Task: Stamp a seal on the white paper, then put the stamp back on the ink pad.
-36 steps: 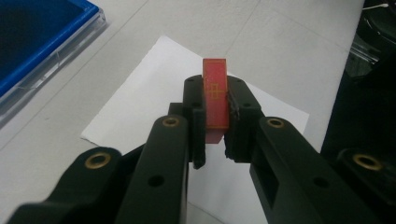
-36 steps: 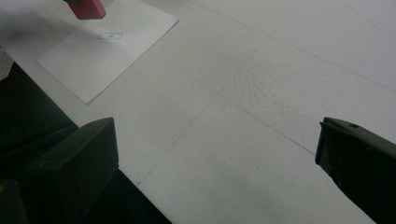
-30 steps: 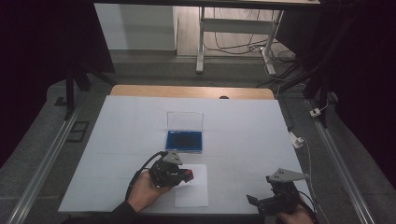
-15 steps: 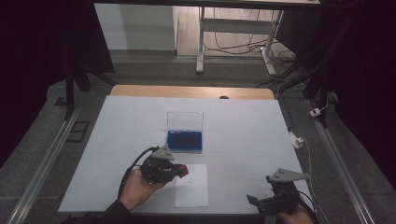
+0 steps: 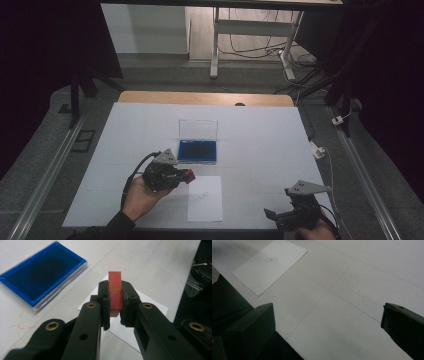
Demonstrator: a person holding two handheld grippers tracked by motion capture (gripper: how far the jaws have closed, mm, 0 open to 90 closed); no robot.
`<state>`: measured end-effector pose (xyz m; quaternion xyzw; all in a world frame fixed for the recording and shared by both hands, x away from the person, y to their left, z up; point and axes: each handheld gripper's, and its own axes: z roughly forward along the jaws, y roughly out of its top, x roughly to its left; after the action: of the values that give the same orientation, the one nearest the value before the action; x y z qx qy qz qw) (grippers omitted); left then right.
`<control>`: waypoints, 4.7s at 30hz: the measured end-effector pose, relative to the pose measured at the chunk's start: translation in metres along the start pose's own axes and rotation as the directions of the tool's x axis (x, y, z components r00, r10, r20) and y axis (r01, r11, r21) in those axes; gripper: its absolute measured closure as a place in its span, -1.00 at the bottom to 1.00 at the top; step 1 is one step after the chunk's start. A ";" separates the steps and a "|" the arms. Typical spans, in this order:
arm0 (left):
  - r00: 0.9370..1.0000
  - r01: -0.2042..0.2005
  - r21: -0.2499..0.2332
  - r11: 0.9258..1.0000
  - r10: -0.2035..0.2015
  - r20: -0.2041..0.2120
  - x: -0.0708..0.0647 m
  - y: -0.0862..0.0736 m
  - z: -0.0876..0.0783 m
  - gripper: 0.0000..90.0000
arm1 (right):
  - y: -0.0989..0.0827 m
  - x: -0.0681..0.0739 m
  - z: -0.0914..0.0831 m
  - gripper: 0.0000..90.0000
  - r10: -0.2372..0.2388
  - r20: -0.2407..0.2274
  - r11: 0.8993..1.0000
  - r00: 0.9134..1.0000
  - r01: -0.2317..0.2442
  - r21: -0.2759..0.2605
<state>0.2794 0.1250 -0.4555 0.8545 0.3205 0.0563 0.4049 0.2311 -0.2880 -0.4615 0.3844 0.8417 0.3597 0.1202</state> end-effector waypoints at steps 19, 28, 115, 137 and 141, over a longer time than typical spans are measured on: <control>0.999 0.028 -0.031 0.999 -0.029 -0.041 0.015 0.007 -0.006 0.76 | 0.000 0.000 0.000 -1.00 -0.001 0.002 1.000 1.000 0.001 0.004; 0.998 0.043 -0.036 0.998 -0.045 -0.041 0.021 0.014 -0.003 0.76 | 0.000 0.001 0.000 -1.00 -0.004 -0.001 1.000 1.000 0.004 0.004; 0.983 0.079 0.106 0.991 -0.060 -0.172 0.088 0.052 0.105 0.68 | -0.001 -0.001 0.001 -1.00 0.008 -0.012 1.000 1.000 -0.008 0.008; 0.978 0.104 0.029 0.994 -0.097 -0.182 0.078 0.062 0.073 -0.39 | 0.000 -0.001 0.001 -1.00 0.008 -0.012 1.000 1.000 -0.007 0.013; 0.984 0.116 0.019 0.993 -0.112 -0.139 0.074 0.060 0.064 -0.58 | 0.000 -0.001 0.001 -1.00 0.007 -0.011 1.000 1.000 -0.007 0.015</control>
<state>0.3908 0.0990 -0.4666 0.8341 0.3968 0.0875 0.3730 0.2319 -0.2882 -0.4626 0.3863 0.8437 0.3557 0.1115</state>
